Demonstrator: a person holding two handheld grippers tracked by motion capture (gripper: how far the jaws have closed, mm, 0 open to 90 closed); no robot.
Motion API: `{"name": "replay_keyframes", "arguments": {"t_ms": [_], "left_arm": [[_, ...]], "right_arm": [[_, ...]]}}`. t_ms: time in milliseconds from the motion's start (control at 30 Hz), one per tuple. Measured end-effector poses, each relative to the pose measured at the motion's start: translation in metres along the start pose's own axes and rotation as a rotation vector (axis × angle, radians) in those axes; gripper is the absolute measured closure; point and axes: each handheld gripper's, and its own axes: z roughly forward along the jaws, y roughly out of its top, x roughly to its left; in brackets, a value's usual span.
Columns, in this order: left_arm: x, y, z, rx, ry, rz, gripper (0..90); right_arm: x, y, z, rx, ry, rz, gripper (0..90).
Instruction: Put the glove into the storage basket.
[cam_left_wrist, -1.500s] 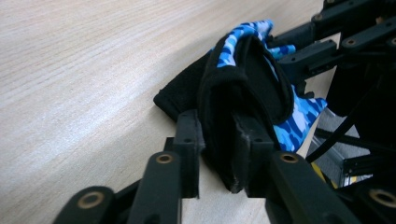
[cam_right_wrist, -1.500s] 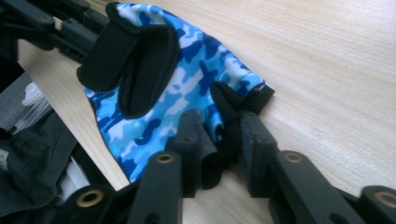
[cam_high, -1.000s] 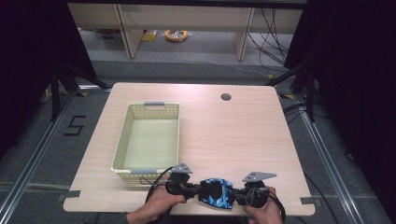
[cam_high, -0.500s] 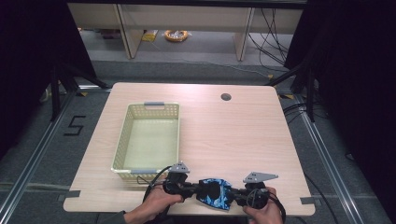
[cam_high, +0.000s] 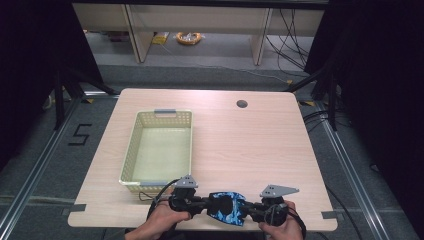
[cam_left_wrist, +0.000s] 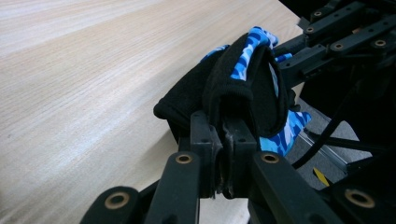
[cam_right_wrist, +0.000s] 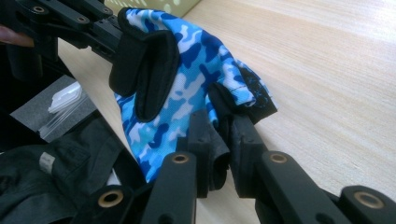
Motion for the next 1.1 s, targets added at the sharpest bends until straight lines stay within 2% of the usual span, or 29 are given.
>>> {"name": "replay_keyframes", "arguments": {"t_ms": [167, 200, 233, 267, 300, 367, 400, 467, 500, 533, 567, 600, 633, 667, 700, 733, 800, 867, 900, 1000, 1033, 1100], "left_arm": [[-0.001, -0.003, -0.005, -0.008, -0.001, 0.005, 84.0], [-0.002, -0.004, -0.006, -0.009, 0.001, -0.002, 84.0], [-0.001, -0.005, -0.008, -0.008, -0.001, 0.001, 83.9], [-0.001, -0.006, -0.009, -0.012, 0.007, -0.011, 83.9], [-0.001, -0.006, -0.011, -0.014, 0.012, -0.015, 83.9], [-0.001, -0.006, -0.014, -0.019, 0.017, -0.01, 83.9], [0.0, -0.006, -0.015, -0.026, 0.011, -0.011, 84.0], [0.0, -0.006, -0.017, -0.023, 0.017, -0.014, 83.9], [0.0, -0.006, -0.018, -0.024, 0.005, -0.005, 83.9], [-0.001, -0.006, -0.018, -0.026, 0.01, -0.007, 83.8], [0.0, -0.006, -0.019, -0.019, 0.024, 0.001, 83.8], [-0.001, -0.006, -0.019, -0.027, 0.017, -0.013, 83.8], [0.0, -0.006, -0.019, -0.028, 0.01, -0.014, 83.8], [-0.001, -0.006, -0.019, -0.031, 0.011, -0.016, 83.8], [-0.001, -0.006, -0.02, -0.034, 0.009, -0.017, 83.9], [0.0, -0.006, -0.022, -0.03, 0.012, -0.014, 83.9], [0.0, -0.006, -0.023, -0.035, 0.018, -0.01, 83.9], [0.001, -0.006, -0.024, -0.031, 0.009, -0.012, 84.0], [0.002, -0.006, -0.027, -0.034, 0.015, -0.016, 83.9], [0.002, -0.005, -0.029, -0.038, 0.011, -0.031, 83.9], [0.002, -0.004, -0.032, -0.038, 0.01, -0.019, 83.9], [0.0, 0.0, -0.036, -0.043, 0.014, -0.02, 83.9]], "right_arm": [[0.004, 0.001, 0.0, -0.006, 0.007, 0.002, 81.2], [0.008, 0.001, 0.0, 0.002, 0.014, 0.033, 81.2], [0.007, 0.002, 0.001, 0.0, 0.012, 0.007, 81.2], [0.009, 0.003, 0.001, -0.003, 0.011, 0.004, 81.1], [0.013, 0.004, 0.002, 0.003, 0.019, 0.034, 81.1], [0.013, 0.006, 0.002, -0.001, 0.011, 0.002, 81.2], [0.014, 0.007, 0.002, -0.003, 0.029, 0.0, 81.1], [0.016, 0.007, 0.002, -0.004, 0.03, 0.009, 81.1], [0.018, 0.007, 0.002, -0.006, 0.031, 0.016, 81.1], [0.016, 0.008, 0.002, -0.013, 0.021, -0.019, 81.1], [0.018, 0.009, 0.002, -0.013, 0.024, 0.004, 81.1], [0.018, 0.009, 0.002, -0.013, 0.024, 0.004, 81.1], [0.016, 0.009, 0.002, -0.018, 0.007, -0.033, 81.2], [0.015, 0.01, 0.003, -0.021, 0.029, -0.042, 81.1], [0.017, 0.011, 0.003, -0.008, 0.033, -0.003, 81.1], [0.018, 0.011, 0.002, -0.01, 0.018, -0.012, 81.1], [0.019, 0.012, 0.002, -0.009, 0.019, -0.006, 81.1], [0.021, 0.013, 0.002, -0.006, 0.008, -0.013, 81.2], [0.024, 0.014, 0.003, -0.01, 0.037, 0.009, 81.2], [0.026, 0.016, 0.003, -0.002, 0.037, 0.007, 81.2], [0.025, 0.018, 0.003, -0.018, 0.032, -0.023, 81.2], [0.03, 0.024, 0.0, -0.015, 0.041, -0.003, 81.2]]}}
